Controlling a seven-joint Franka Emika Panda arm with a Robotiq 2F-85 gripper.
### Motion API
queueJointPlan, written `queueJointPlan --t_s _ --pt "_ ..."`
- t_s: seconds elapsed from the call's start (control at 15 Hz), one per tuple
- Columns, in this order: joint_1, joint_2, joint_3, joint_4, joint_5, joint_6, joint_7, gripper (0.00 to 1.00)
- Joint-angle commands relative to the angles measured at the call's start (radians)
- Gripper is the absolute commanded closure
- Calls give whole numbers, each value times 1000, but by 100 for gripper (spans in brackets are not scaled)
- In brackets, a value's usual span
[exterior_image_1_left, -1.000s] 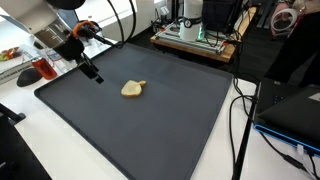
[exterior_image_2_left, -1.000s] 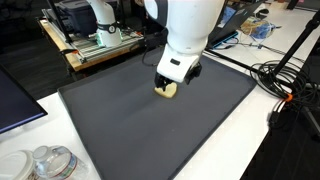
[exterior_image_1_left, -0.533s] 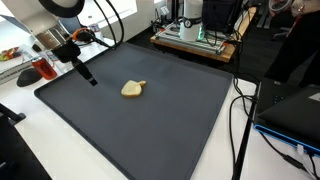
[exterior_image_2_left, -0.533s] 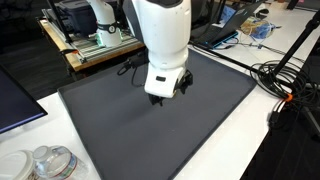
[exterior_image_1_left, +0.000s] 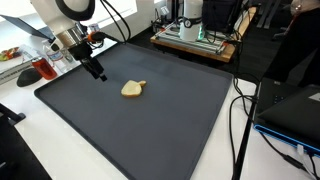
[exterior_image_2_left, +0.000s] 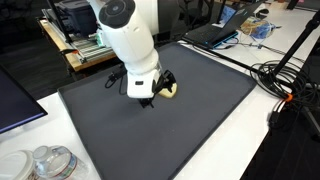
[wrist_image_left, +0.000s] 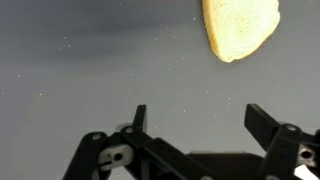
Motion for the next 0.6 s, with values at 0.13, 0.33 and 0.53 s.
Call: queueJointPlan --t_s 0.13,0.33,0.53 --pt "-83 -193 38 -339 129 136 -202 0" --pt "-114 -261 45 -473 221 198 -310 0" --pt "-132 -335 46 -603 353 248 -426 0"
